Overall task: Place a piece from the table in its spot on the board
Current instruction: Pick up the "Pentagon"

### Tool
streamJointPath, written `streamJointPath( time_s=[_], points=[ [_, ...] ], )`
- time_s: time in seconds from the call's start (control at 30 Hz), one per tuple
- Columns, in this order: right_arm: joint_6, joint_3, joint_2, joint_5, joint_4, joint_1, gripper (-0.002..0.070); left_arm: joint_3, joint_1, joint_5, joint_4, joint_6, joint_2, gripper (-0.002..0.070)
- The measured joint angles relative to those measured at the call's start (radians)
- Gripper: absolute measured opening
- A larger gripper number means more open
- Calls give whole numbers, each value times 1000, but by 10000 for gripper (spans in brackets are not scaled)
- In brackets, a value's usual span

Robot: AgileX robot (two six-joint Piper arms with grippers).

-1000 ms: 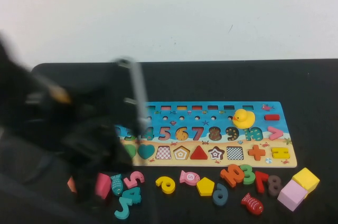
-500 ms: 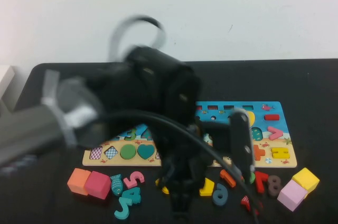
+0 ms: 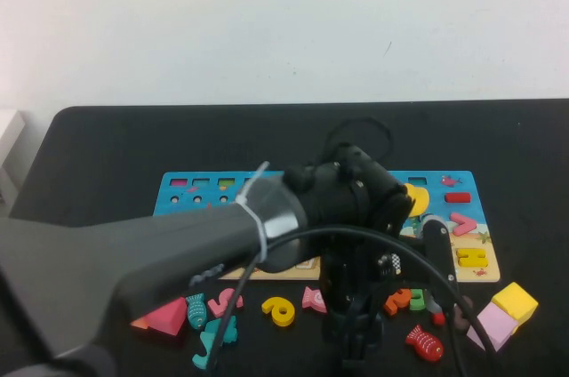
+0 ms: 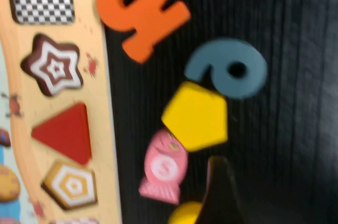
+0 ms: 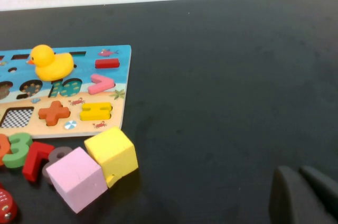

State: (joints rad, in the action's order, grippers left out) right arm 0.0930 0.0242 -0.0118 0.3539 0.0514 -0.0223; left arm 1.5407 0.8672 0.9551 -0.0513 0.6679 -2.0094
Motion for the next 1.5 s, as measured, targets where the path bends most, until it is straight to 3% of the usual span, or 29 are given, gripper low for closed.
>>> streamJointPath(
  time_s=[0.6,0.87,1.27,1.5],
  points=[
    [0,0,0,0,0,0,19,6,-4,-156,-53,-28,-113,437],
    [0,0,0,0,0,0,19,6,-65,-156,-52,-77,-129,436],
    [0,0,0,0,0,0,19,6,-74,-165,98,131,-129,436],
    [0,0,0,0,0,0,19,6,-74,-178,107,169,-137,436]
  ],
)
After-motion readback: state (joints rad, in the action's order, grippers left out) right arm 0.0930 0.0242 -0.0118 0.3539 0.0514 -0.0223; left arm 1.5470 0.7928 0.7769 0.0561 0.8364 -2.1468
